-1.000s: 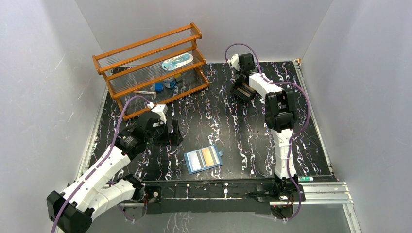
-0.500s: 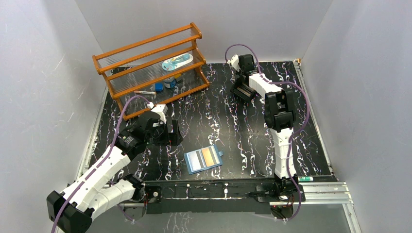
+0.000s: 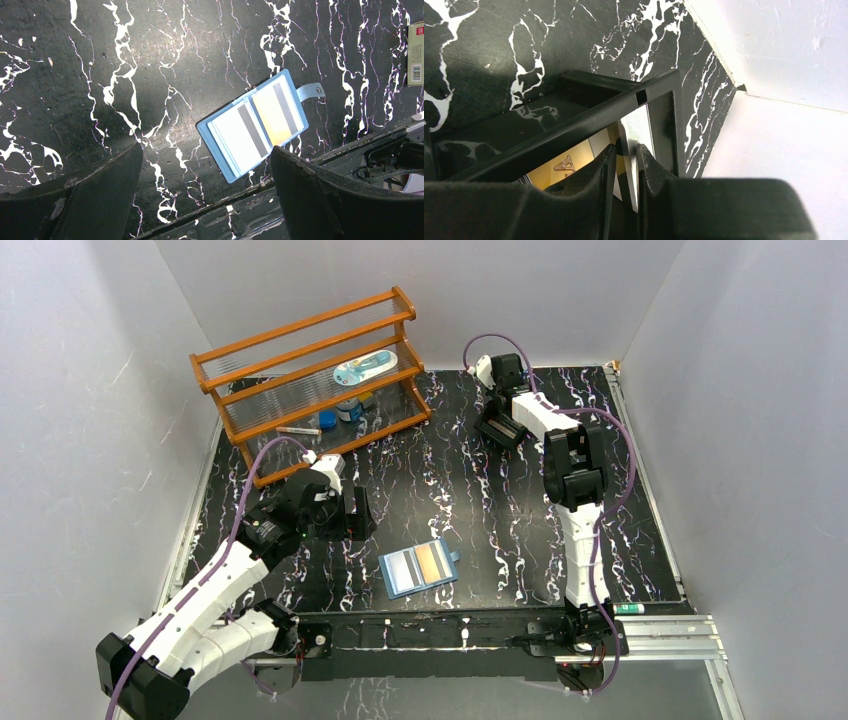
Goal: Put the credit cards into the card holder
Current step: Pick up the credit card from the storage box.
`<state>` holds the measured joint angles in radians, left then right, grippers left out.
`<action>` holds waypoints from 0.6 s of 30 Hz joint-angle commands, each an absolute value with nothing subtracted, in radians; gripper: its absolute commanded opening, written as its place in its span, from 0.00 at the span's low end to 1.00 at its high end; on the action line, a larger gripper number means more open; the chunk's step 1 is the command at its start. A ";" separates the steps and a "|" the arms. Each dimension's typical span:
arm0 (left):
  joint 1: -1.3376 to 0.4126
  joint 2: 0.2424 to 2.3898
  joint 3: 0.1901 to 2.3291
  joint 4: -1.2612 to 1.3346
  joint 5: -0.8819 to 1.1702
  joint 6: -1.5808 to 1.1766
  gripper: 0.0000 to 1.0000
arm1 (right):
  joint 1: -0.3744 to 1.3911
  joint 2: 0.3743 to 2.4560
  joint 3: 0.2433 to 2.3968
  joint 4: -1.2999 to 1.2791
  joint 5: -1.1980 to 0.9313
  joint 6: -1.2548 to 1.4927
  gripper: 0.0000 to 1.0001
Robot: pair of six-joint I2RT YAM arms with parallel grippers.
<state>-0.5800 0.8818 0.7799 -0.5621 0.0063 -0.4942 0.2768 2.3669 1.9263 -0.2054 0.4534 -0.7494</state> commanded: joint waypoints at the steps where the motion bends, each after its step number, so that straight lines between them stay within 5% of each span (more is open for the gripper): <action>1: -0.582 0.872 0.785 -0.576 -0.007 -0.488 0.99 | 0.268 2.365 1.963 -0.129 0.515 -0.777 0.26; 18: -0.582 0.871 0.785 -0.575 -0.007 -0.489 0.99 | 0.268 2.300 1.958 -0.121 0.521 -0.778 0.21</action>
